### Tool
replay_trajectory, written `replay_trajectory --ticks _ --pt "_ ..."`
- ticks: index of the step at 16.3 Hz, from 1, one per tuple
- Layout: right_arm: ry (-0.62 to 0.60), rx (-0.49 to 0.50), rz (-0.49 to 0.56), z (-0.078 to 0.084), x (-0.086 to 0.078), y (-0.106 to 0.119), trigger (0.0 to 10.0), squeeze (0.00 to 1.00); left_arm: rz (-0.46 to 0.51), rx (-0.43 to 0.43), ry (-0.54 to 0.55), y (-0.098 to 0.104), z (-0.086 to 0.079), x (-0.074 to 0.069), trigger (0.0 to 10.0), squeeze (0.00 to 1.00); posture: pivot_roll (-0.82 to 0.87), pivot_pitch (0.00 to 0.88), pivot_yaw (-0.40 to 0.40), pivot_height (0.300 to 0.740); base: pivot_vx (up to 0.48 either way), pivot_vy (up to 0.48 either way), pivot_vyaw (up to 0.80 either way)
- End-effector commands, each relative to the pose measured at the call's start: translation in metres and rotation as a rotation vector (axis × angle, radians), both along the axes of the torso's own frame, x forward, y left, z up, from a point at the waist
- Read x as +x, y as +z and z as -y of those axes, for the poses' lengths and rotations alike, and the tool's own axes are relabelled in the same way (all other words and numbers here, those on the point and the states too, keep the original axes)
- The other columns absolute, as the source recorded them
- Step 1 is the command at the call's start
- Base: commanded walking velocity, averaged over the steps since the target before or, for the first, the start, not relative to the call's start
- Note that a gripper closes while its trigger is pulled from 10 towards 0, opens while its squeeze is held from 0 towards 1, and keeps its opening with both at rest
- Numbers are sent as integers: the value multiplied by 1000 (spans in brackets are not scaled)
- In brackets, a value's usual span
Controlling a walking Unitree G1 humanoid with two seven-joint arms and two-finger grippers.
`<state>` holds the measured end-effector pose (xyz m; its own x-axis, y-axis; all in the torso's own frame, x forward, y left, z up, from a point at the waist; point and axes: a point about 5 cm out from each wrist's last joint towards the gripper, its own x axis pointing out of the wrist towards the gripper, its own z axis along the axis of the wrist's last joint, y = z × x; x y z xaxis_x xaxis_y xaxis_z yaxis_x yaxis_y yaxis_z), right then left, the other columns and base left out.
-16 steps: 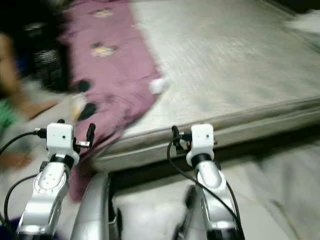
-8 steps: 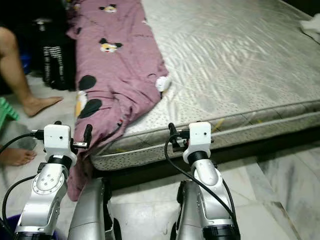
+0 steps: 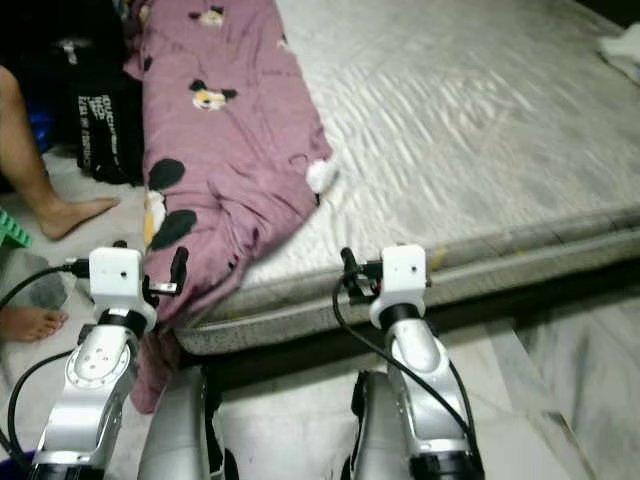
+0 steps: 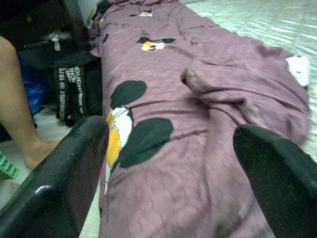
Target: Clean up the room
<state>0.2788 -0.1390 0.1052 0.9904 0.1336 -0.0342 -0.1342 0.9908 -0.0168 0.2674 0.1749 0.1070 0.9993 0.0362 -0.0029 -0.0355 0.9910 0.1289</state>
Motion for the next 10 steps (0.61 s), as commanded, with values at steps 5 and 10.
replay_trajectory --ticks 5,10 --pt "5 7 -3 -1 0 0 10000 0 -9 -18 3 0 -1 1 10000 0 28 96 -3 530 202 0 0" --pt "3 7 -8 0 -1 -2 10000 0 -21 -58 122 -2 -9 4 10000 0 22 92 -5 530 0 0 0"
